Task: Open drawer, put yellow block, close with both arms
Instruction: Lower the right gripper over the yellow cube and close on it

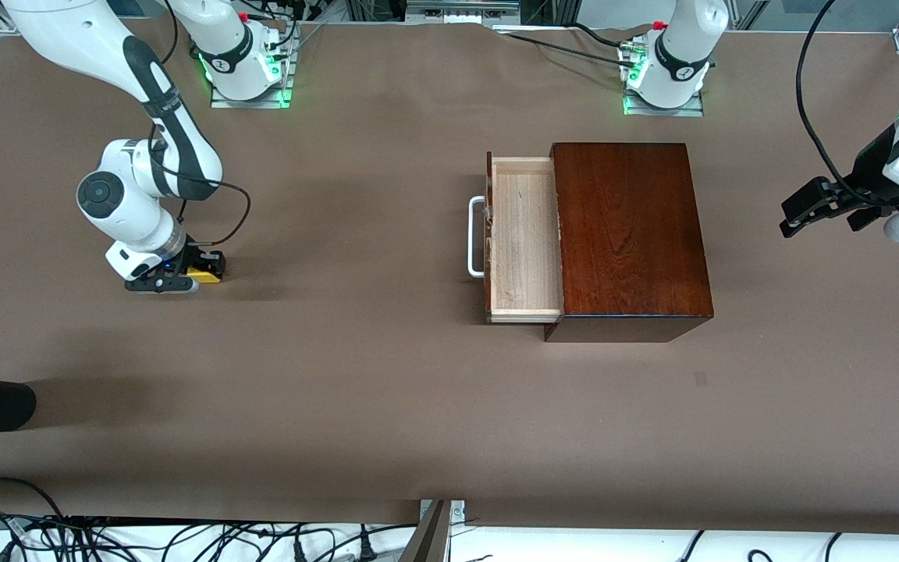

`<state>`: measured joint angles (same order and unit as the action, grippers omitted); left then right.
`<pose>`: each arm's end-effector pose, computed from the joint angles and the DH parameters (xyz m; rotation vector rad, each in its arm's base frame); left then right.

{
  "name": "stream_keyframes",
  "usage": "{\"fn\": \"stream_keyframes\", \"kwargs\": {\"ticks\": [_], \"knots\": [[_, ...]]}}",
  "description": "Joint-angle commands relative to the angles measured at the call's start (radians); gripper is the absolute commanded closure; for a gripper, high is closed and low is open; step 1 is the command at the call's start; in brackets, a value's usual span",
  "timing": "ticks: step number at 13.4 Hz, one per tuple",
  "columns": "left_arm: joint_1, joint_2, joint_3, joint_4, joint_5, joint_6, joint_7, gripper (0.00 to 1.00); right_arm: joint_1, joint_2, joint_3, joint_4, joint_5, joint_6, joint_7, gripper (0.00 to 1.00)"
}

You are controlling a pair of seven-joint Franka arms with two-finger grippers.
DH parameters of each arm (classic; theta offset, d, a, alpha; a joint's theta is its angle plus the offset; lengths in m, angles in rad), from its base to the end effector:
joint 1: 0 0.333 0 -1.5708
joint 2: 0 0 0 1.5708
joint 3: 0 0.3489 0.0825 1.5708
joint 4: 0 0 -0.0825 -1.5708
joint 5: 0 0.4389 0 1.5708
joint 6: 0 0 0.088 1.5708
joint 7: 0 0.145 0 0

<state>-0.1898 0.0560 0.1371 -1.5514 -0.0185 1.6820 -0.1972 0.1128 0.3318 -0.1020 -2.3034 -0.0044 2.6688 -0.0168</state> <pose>0.6408 -0.0385 0.6054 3.1112 0.2265 0.1142 0.5698 0.0033 0.1512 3.1053 0.0584 0.0546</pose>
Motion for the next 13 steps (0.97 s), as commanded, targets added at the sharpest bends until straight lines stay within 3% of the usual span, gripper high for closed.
{"fn": "stream_keyframes", "kwargs": {"ticks": [1,3,7,13], "knots": [[0.01,0.007,-0.004,0.014,-0.026,0.004,0.016,0.0,-0.002,-0.131,0.024,0.056,0.014,-0.174,-0.022,0.88],[0.01,0.008,-0.005,0.014,-0.026,0.004,0.016,0.0,-0.001,-0.169,0.034,0.151,0.012,-0.317,-0.023,0.88],[0.01,0.025,-0.005,0.037,-0.026,0.004,0.015,0.0,-0.001,-0.192,0.113,0.349,0.014,-0.539,-0.017,0.88],[0.012,0.027,-0.004,0.048,-0.024,0.004,0.016,0.0,-0.001,-0.191,0.246,0.525,0.044,-0.696,-0.015,0.88]]}}
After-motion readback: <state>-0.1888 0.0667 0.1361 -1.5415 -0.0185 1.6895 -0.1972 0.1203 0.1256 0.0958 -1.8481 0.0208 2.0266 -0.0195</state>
